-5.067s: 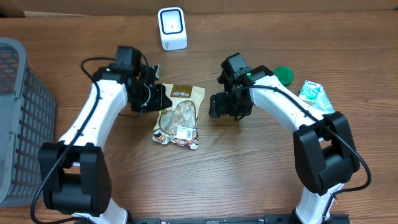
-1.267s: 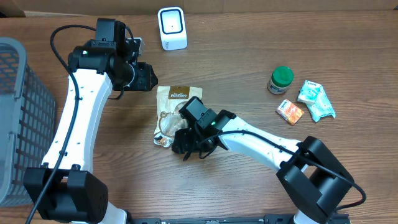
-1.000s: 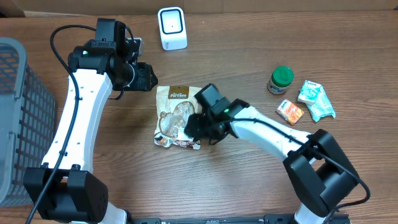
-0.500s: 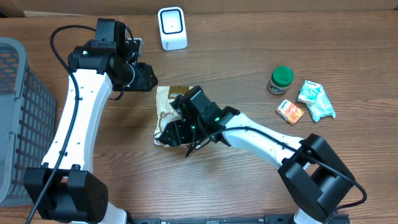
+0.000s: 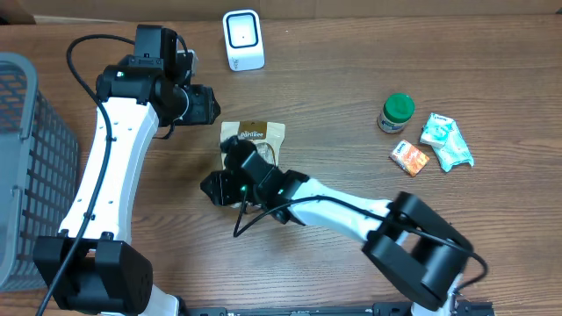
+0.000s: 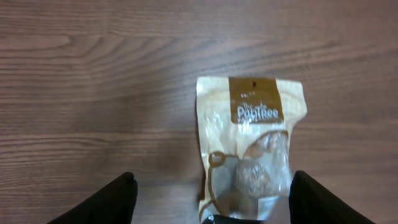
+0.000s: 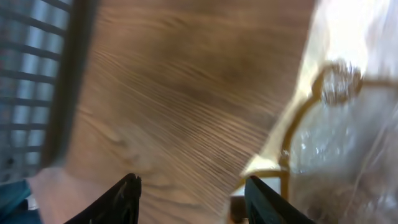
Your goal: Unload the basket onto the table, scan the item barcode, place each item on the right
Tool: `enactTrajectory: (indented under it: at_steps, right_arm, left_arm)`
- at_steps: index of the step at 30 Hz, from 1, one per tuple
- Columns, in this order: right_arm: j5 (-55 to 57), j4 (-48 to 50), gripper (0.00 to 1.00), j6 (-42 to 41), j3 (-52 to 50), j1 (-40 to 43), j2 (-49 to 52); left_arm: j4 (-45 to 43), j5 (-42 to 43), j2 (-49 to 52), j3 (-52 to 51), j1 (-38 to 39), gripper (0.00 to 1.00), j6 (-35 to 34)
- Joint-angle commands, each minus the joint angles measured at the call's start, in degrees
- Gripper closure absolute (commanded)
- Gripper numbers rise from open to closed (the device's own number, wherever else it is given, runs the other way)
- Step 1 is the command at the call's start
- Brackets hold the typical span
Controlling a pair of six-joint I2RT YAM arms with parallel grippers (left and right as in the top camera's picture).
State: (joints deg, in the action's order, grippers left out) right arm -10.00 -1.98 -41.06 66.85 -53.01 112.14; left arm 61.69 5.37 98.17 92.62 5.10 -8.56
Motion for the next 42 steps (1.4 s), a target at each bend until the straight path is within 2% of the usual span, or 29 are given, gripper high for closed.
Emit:
enactTrajectory:
  at_steps: [1,8,14,20,28,32,35,38,42]
  right_arm:
    - [0.68,-0.39,0.5,-2.45,0.72,-0.02,1.73]
    - [-1.99,-9.42,0.51,-1.97,0.83,2.25,-0.96]
    - [-2.36,-23.98,0.49,6.34,2.23,6.34,-5.77]
    - [6.6,-33.31,0.43,8.74,2.12,12.17,-6.36]
    - [12.98,-23.67,0.38,24.81,2.23,17.25,-6.27]
    - [13.0,-18.69,0.38,26.29,2.97,19.56,-6.27]
    - [14.86,-16.22,0.42,24.48,3.48,21.42,-6.27]
    - [21.31,-16.39,0.42,13.94,3.52,23.54,-6.25]
    - [21.66,-16.63,0.42,6.84,3.52,26.25,-5.57]
  left_arm:
    - [-0.79,-1.81,0.46,-0.33,-0.74,0.34,-3.54]
    - [-0.61,-1.92,0.46,-0.33,-3.69,0.33,-4.37]
    - [-0.22,-1.97,0.46,-0.33,-4.13,0.34,-4.26]
    - [-0.2,-1.95,0.55,-0.33,-4.04,0.34,-4.11]
    - [0.07,-1.25,0.83,-1.33,-3.91,0.36,-4.13]
    - [0.2,-1.27,0.83,-2.34,-3.89,0.36,-4.11]
    - [0.02,-1.11,0.85,-3.02,-3.8,0.39,-4.11]
    - [-0.55,-0.9,0.94,-3.89,-2.84,0.39,-3.02]
    - [-2.99,-0.94,0.94,-5.73,-0.98,0.39,-1.7]
